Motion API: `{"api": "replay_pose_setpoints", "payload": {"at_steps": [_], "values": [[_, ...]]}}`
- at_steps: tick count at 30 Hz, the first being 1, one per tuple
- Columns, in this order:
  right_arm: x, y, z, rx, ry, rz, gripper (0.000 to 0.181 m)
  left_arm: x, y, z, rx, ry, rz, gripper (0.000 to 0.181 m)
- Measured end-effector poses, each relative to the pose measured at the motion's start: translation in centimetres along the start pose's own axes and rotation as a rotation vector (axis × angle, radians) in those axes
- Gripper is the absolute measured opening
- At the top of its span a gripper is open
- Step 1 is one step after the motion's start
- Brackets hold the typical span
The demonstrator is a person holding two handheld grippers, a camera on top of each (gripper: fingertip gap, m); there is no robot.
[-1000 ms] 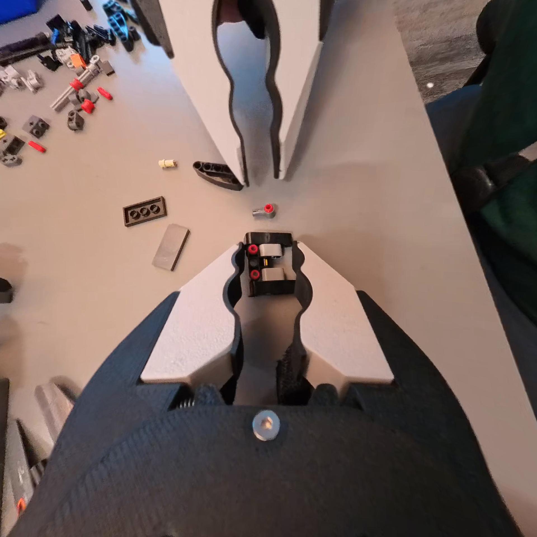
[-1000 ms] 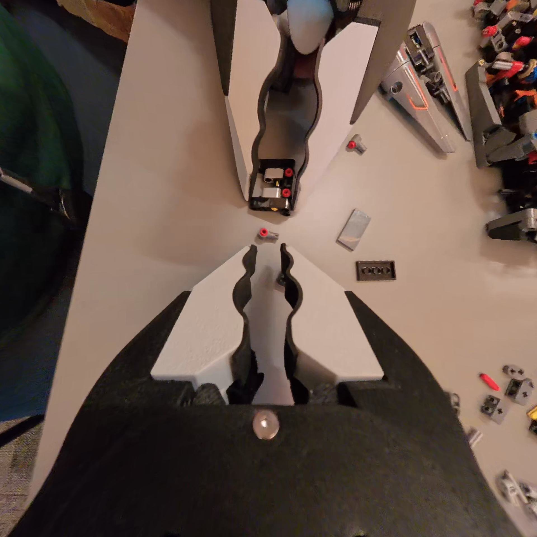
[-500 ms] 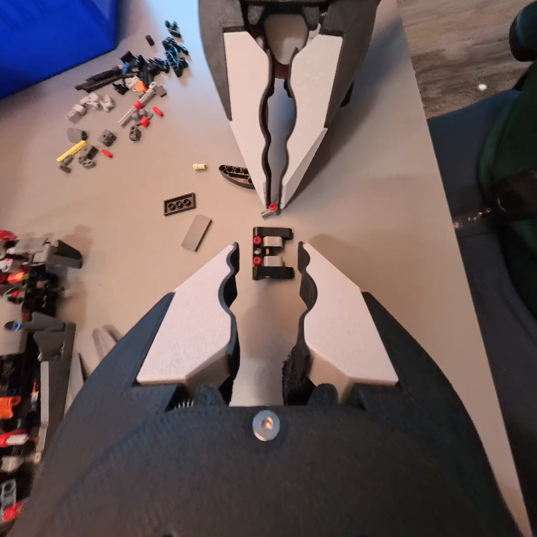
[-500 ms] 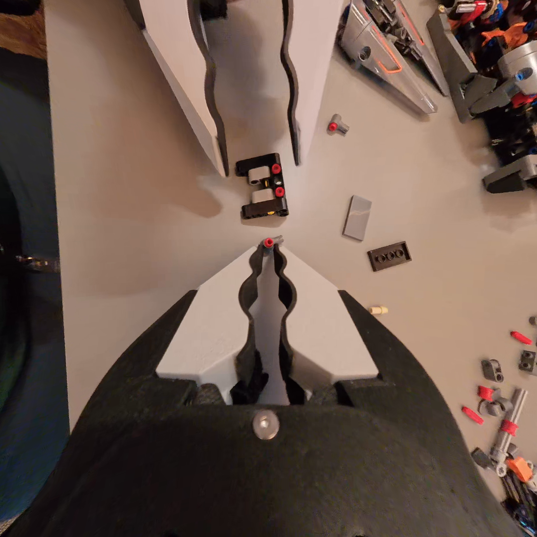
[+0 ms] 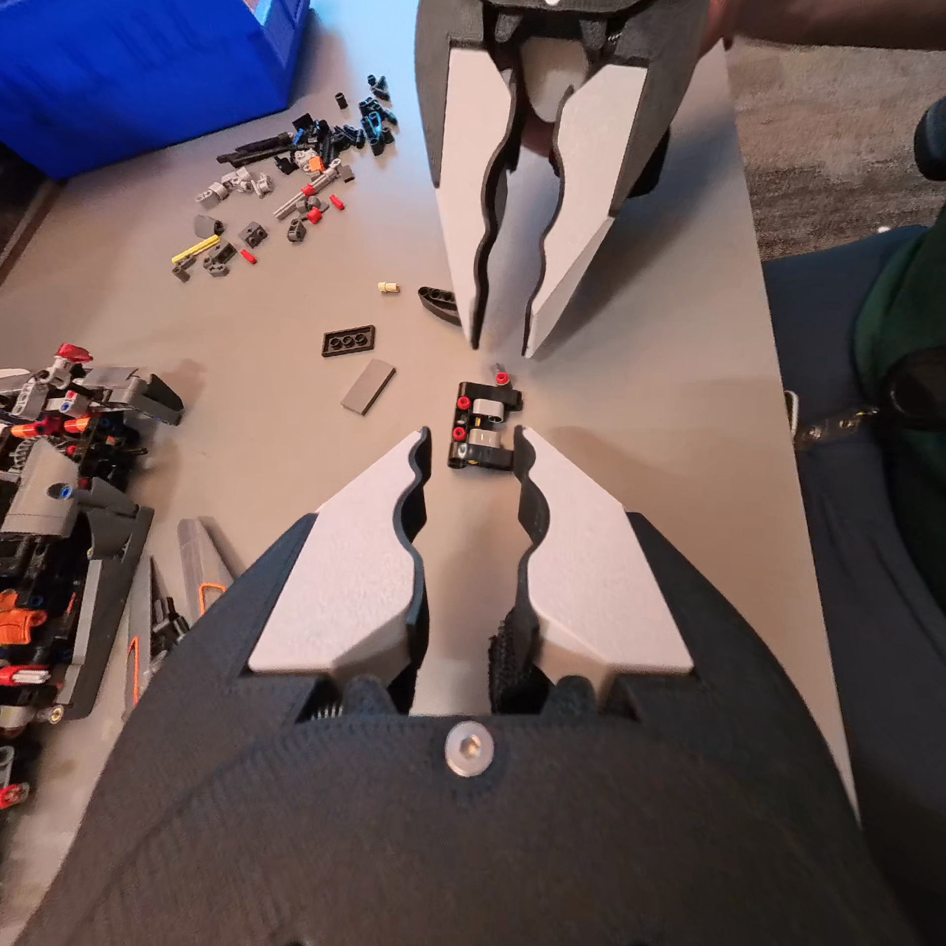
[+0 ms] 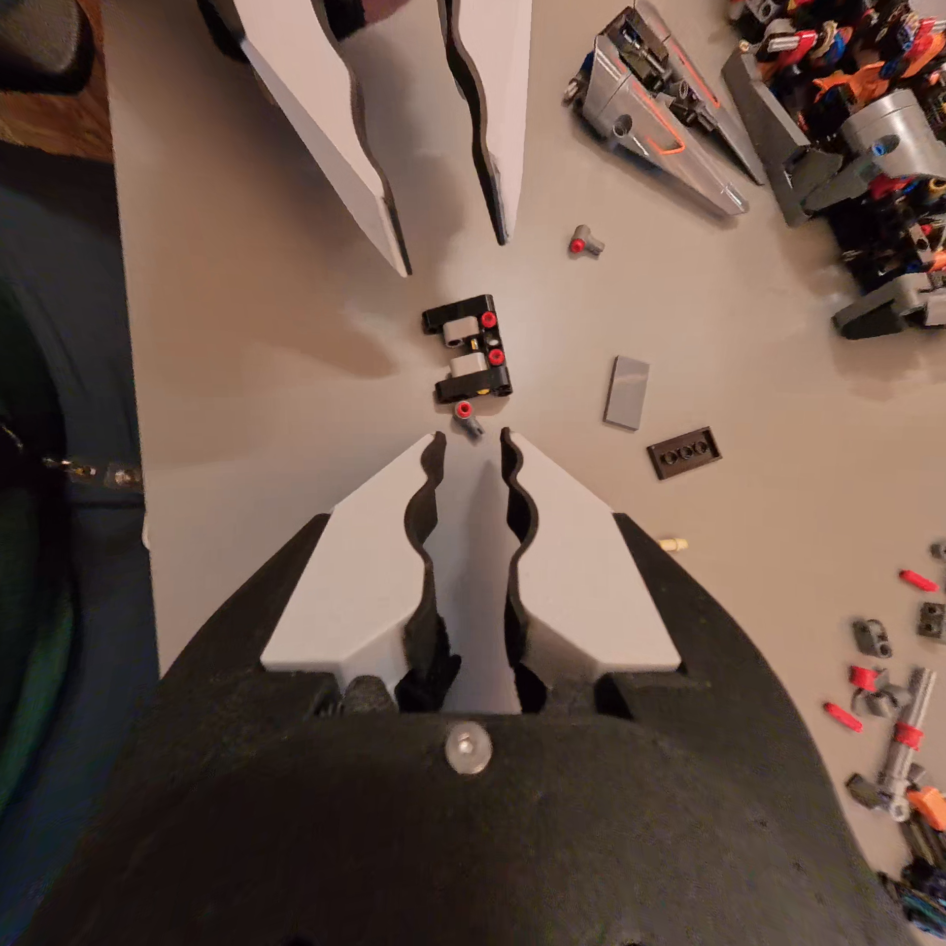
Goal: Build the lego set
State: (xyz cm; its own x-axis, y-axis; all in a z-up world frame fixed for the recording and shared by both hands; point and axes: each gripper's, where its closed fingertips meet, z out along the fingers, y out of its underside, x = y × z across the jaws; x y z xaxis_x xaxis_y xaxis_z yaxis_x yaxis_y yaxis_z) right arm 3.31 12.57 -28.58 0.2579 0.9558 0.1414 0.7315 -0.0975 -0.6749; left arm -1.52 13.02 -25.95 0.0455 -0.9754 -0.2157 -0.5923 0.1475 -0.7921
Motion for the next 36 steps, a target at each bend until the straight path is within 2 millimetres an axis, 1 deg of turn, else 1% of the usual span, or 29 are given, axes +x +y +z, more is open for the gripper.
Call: {"api": "replay_pose_setpoints", "payload": {"at_steps": [4,7,10,12,14,17,19,20,23,25,26,28,32,34,36], "values": [[-0.1,-0.4,0.9,0.000,-0.086,-0.036,0.018,-0.1,-0.4,-0.2,0.014,-0.008,0.000,0.029],[-0.3,-0.1,1.4,-0.033,-0.119,-0.041,0.003,0.2,-0.2,0.0,0.006,-0.015,0.006,0.029],[-0.4,-0.2,1.2,-0.025,-0.132,0.005,0.003,0.4,-0.5,0.0,0.031,-0.032,0.005,0.029],[-0.2,-0.9,0.8,0.032,-0.136,0.091,0.003,0.2,-0.8,0.1,0.050,-0.067,0.001,0.028],[-0.1,-2.3,-0.1,0.135,-0.129,0.135,0.003,-0.2,-1.1,0.4,0.056,-0.099,-0.031,0.028],[0.5,-4.5,-1.9,0.290,-0.033,0.114,0.003,-0.2,-2.1,0.7,0.110,-0.091,-0.105,0.027],[0.8,-5.4,-2.8,0.343,0.047,0.068,0.003,-0.1,-3.3,0.6,0.175,-0.071,-0.158,0.027],[0.9,-5.7,-3.2,0.374,0.052,0.092,0.003,-0.3,-3.9,0.4,0.209,-0.079,-0.174,0.026],[1.4,-7.3,-5.0,0.560,-0.041,0.316,0.003,-0.8,-5.8,-0.4,0.309,-0.124,-0.175,0.025],[1.8,-8.6,-6.6,0.736,-0.122,0.488,0.003,-1.1,-6.8,-0.5,0.328,-0.199,-0.130,0.025],[2.1,-8.9,-7.1,0.793,-0.145,0.560,0.003,-1.6,-7.2,-0.7,0.327,-0.269,-0.096,0.023],[2.3,-9.2,-7.6,0.867,-0.159,0.634,0.003,-2.0,-7.8,-0.6,0.313,-0.365,-0.039,0.022],[3.0,-9.7,-8.6,1.041,-0.300,0.837,0.003,-2.4,-9.2,-0.3,0.315,-0.493,0.022,0.023],[3.4,-9.5,-8.5,1.096,-0.343,0.920,0.002,-3.3,-9.6,-0.8,0.308,-0.598,0.045,0.022],[3.5,-9.4,-8.5,1.143,-0.383,0.981,0.002,-3.7,-10.0,-1.0,0.298,-0.643,0.071,0.021]]}}
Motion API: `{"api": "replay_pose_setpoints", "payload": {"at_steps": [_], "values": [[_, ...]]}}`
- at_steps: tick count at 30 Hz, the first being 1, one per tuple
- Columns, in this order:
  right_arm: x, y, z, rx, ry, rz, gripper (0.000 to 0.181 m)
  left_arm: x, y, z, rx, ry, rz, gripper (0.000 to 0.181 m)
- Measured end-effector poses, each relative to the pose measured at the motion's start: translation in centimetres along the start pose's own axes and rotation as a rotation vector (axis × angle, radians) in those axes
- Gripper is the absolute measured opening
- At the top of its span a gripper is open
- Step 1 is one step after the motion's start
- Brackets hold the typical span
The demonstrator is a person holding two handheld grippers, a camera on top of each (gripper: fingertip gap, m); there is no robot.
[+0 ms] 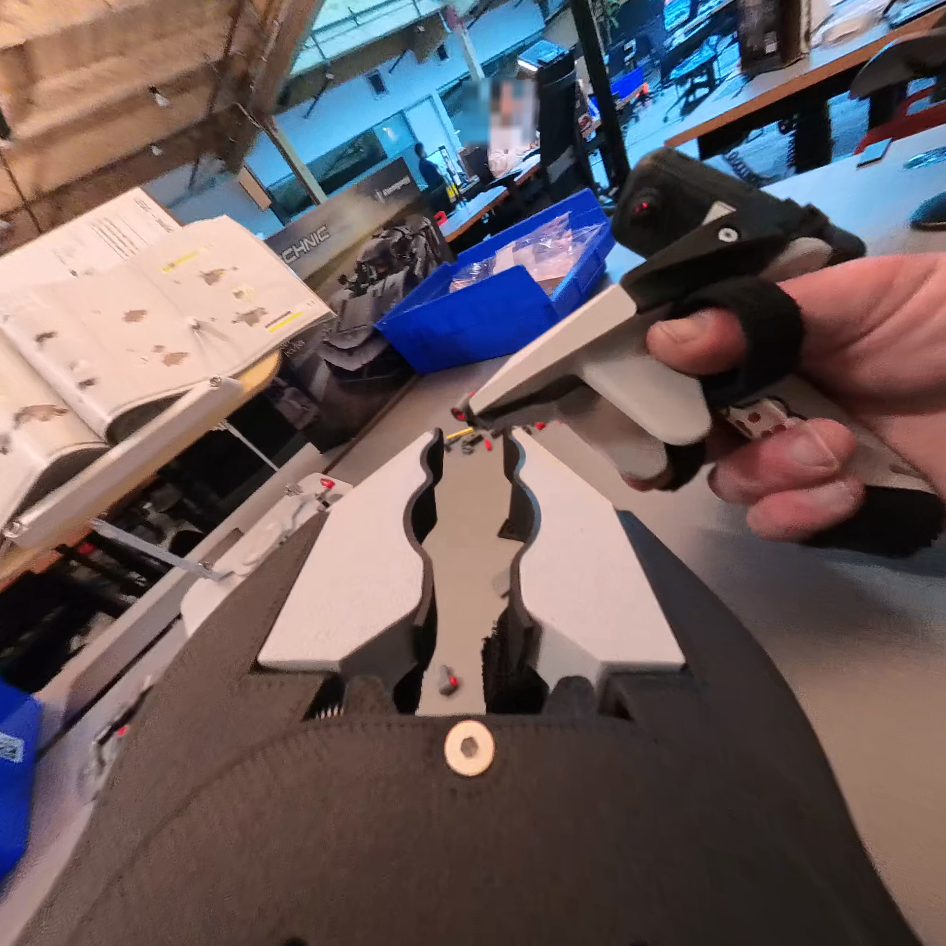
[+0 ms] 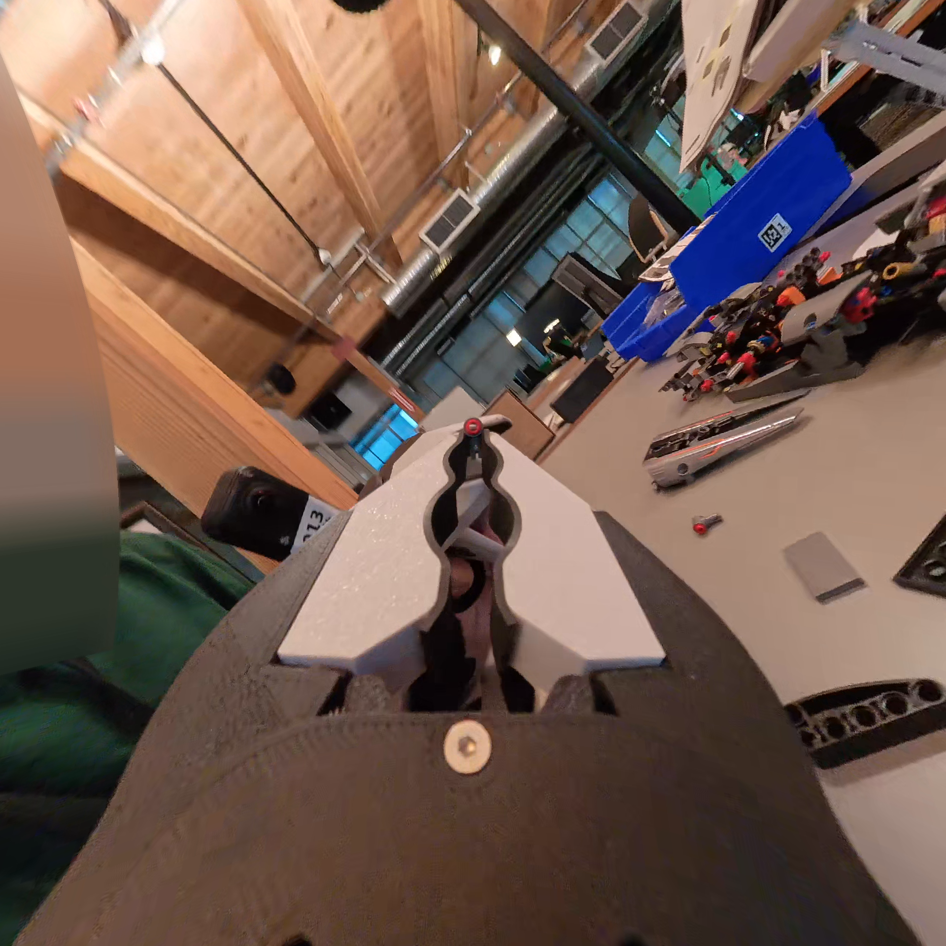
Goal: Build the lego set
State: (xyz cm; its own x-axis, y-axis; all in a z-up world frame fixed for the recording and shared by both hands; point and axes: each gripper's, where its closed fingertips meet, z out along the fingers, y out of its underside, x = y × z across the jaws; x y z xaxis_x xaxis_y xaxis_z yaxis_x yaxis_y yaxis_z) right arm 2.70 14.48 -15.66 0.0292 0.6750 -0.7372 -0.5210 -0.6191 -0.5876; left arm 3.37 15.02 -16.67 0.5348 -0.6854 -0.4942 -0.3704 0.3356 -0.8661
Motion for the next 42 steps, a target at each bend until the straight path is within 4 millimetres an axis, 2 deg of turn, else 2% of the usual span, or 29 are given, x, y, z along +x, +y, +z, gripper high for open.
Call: {"api": "replay_pose_setpoints", "payload": {"at_steps": [9,17,21,23,28,31,33,42], "values": [[0.5,-1.0,0.1,0.138,-0.033,0.104,0.003,-0.4,-0.5,0.8,-0.006,-0.045,0.079,0.005],[1.0,-0.9,0.1,0.082,0.012,0.028,0.002,-0.6,0.0,0.8,-0.030,0.019,0.119,0.002],[1.4,-0.7,-0.4,-0.049,0.081,-0.128,0.013,0.2,0.2,0.6,-0.019,0.186,0.072,0.001],[1.1,-0.5,-0.9,-0.147,0.109,-0.289,0.015,-0.1,0.6,0.4,-0.031,0.243,0.039,0.002],[0.3,0.2,-1.6,-0.406,0.084,-0.706,0.018,1.8,0.7,-1.1,-0.007,0.548,-0.035,0.001],[-0.6,1.0,-1.4,-0.503,-0.018,-0.759,0.018,2.3,0.6,-1.3,0.001,0.606,-0.047,0.001],[-0.1,1.8,-1.5,-0.588,-0.031,-0.805,0.016,2.5,0.2,-1.6,0.024,0.645,-0.073,0.001],[0.1,3.3,-2.1,-0.719,-0.114,-0.886,0.009,3.7,0.9,-2.3,0.007,0.771,-0.110,0.002]]}}
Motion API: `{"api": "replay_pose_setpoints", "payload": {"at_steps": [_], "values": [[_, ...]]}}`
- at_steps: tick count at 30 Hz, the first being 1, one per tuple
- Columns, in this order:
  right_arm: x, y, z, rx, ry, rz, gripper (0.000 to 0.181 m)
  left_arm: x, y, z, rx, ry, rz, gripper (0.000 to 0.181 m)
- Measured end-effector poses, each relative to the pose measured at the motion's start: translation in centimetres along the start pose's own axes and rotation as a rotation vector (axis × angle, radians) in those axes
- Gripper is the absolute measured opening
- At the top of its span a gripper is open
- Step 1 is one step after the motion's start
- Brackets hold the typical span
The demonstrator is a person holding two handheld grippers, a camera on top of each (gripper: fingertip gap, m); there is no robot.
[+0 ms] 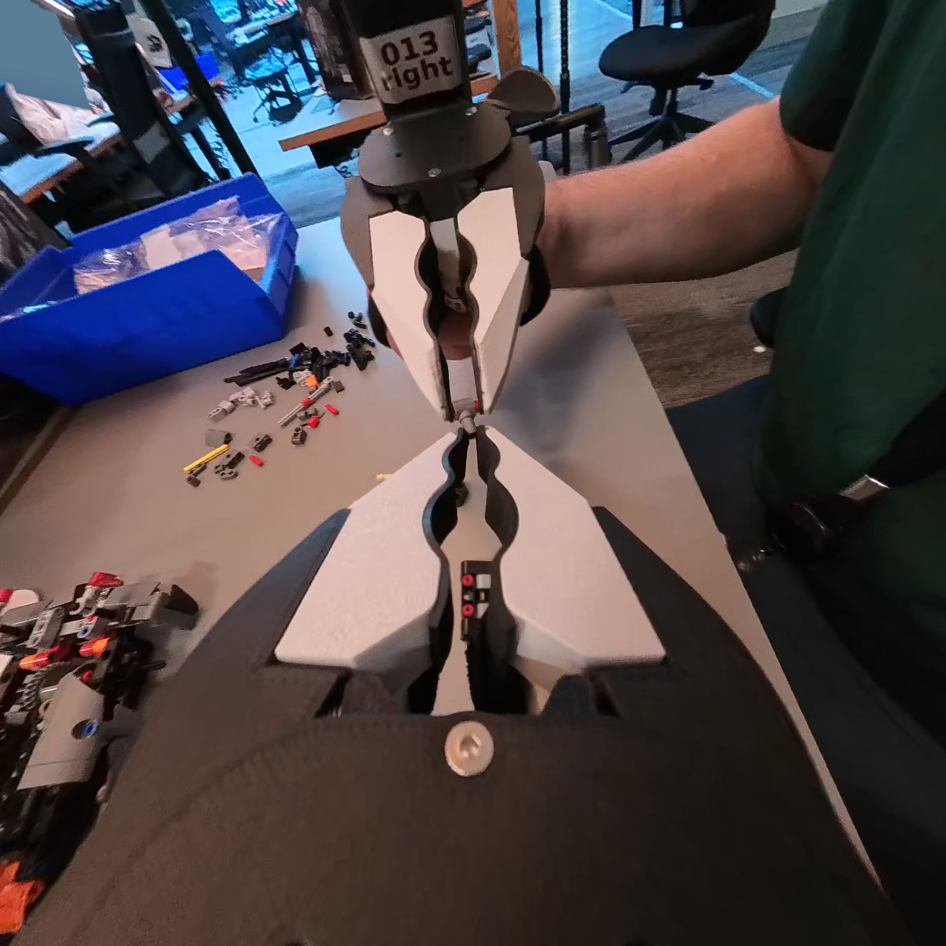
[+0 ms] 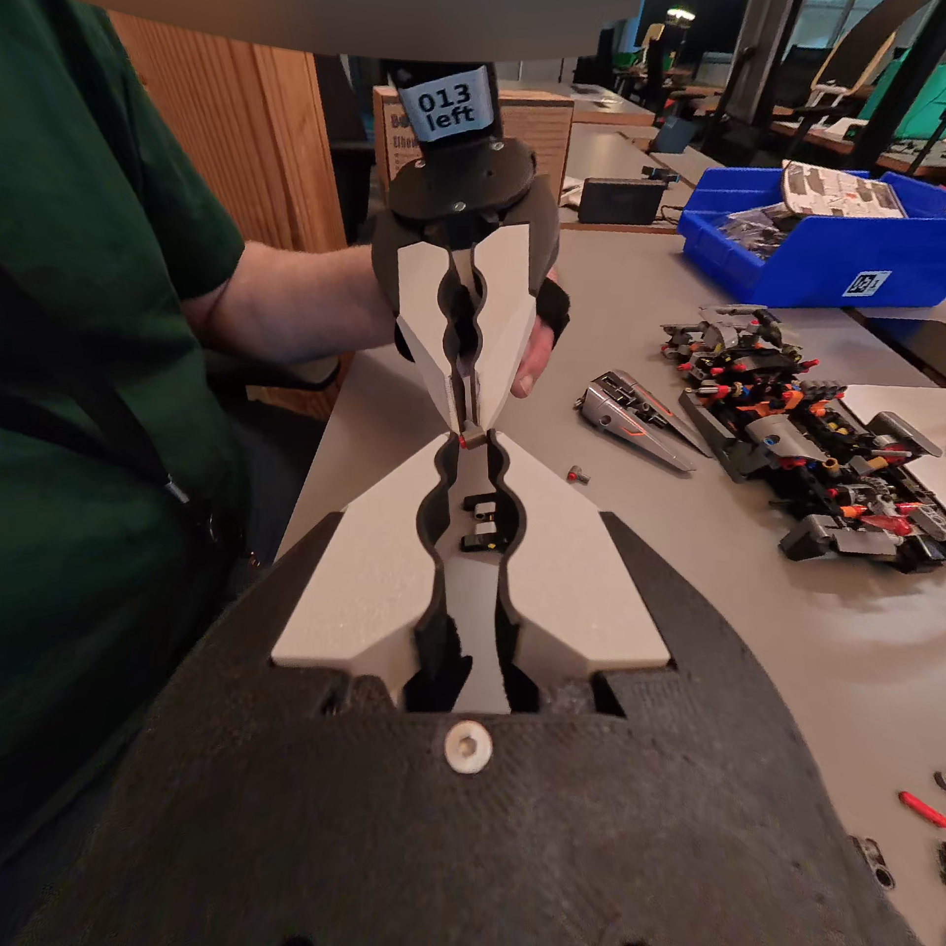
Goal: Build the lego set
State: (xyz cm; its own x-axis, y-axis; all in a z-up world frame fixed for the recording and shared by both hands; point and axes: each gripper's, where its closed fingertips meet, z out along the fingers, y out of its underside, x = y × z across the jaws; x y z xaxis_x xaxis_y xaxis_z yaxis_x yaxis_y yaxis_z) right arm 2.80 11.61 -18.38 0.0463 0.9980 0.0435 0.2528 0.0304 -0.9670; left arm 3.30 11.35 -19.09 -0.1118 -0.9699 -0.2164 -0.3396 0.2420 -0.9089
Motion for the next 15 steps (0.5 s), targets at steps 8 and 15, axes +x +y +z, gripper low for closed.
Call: {"api": "replay_pose_setpoints", "payload": {"at_steps": [8,15], "values": [[0.0,1.2,-0.3,-0.039,-0.035,0.009,0.008,0.0,0.9,0.8,-0.004,0.037,-0.091,0.007],[1.2,3.2,-1.0,-0.041,0.020,0.057,0.008,0.0,6.8,1.5,-0.374,-0.029,-0.033,0.048]]}}
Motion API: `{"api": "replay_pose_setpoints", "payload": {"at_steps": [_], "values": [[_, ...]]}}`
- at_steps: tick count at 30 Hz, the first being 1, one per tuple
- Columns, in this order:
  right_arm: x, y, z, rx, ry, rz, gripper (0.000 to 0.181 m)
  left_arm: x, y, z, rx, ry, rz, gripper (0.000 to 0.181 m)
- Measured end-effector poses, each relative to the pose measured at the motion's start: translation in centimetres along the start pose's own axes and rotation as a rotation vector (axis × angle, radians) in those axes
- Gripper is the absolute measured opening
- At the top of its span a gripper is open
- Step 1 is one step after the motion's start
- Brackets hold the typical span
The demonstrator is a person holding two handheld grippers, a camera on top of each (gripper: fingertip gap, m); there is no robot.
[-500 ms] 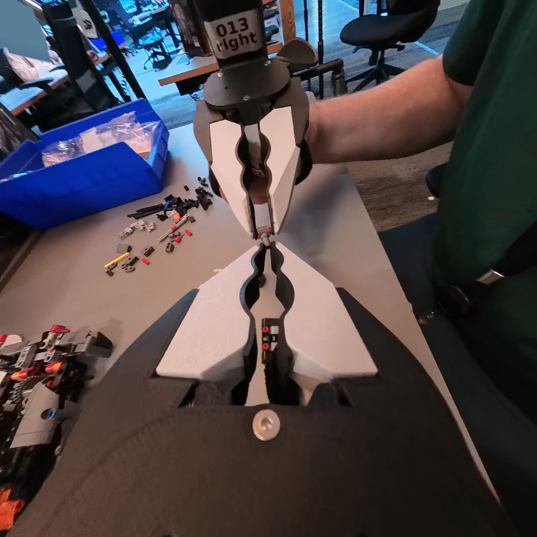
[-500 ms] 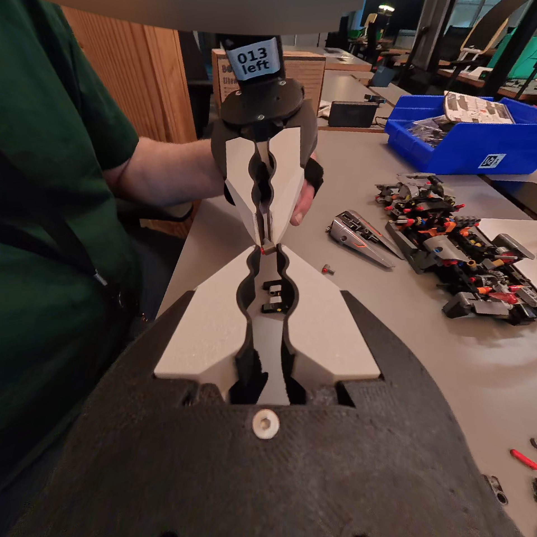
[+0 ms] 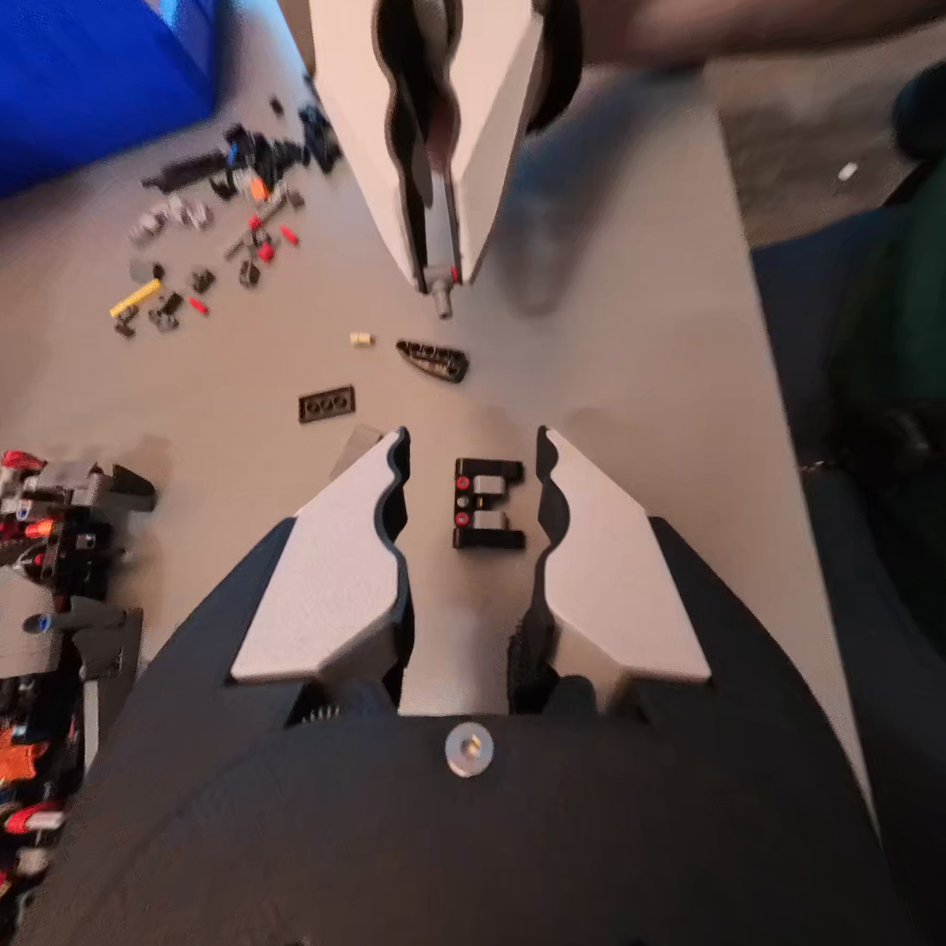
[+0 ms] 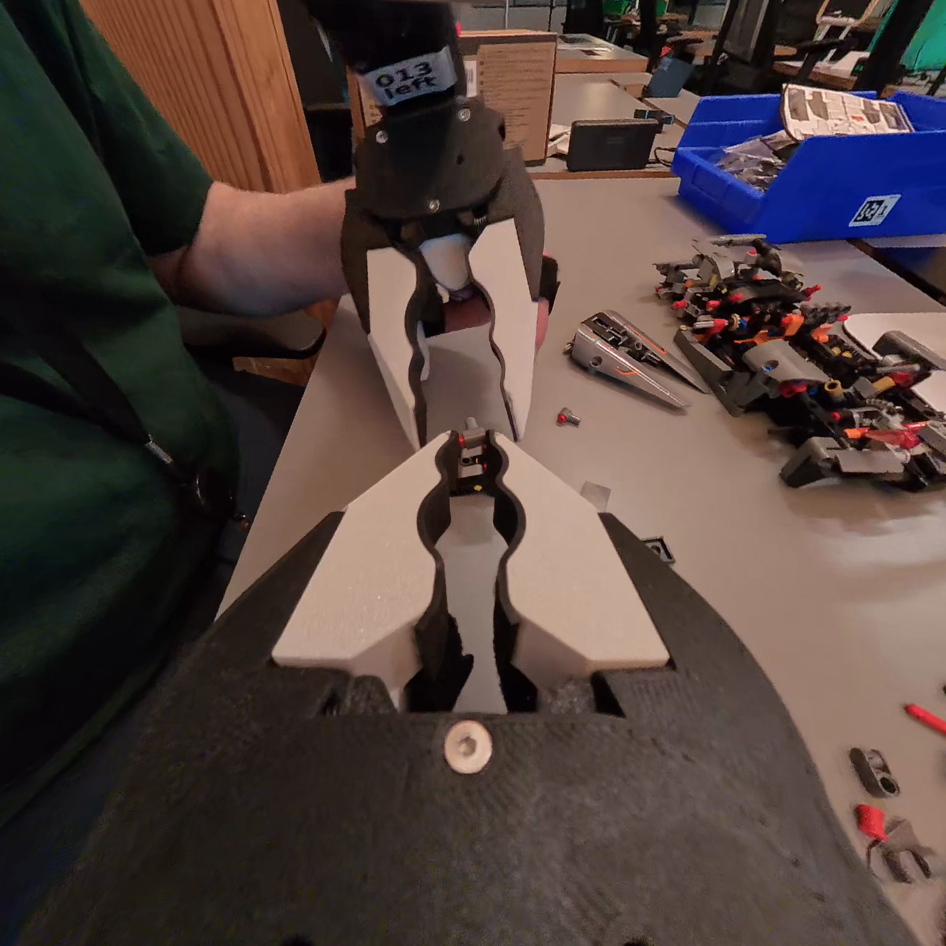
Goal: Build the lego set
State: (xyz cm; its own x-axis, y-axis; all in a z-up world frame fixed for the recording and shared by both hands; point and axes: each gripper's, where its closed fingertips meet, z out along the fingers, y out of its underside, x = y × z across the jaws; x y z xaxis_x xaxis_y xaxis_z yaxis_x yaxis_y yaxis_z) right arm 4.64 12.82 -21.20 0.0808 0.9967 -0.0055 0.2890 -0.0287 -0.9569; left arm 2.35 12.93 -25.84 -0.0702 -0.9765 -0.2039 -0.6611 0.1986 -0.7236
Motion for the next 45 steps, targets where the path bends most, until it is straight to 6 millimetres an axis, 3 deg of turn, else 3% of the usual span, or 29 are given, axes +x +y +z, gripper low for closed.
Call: {"api": "replay_pose_setpoints", "payload": {"at_steps": [5,14,21,31,45], "values": [[0.5,1.0,0.2,-0.023,0.023,-0.002,0.008,0.0,3.0,1.9,-0.152,-0.018,0.031,0.044],[0.6,1.4,0.2,-0.037,0.038,-0.008,0.008,-0.2,3.0,2.1,-0.137,-0.045,0.047,0.030],[1.3,1.3,0.8,-0.100,0.126,-0.051,0.008,-1.4,-0.7,0.4,0.143,-0.085,-0.024,0.030],[2.0,2.1,1.9,-0.161,0.201,-0.100,0.008,-1.3,-1.7,0.2,0.259,-0.068,-0.037,0.029],[2.1,2.4,1.9,-0.214,0.252,-0.197,0.007,-1.4,-1.5,0.8,0.231,-0.096,-0.017,0.029]]}}
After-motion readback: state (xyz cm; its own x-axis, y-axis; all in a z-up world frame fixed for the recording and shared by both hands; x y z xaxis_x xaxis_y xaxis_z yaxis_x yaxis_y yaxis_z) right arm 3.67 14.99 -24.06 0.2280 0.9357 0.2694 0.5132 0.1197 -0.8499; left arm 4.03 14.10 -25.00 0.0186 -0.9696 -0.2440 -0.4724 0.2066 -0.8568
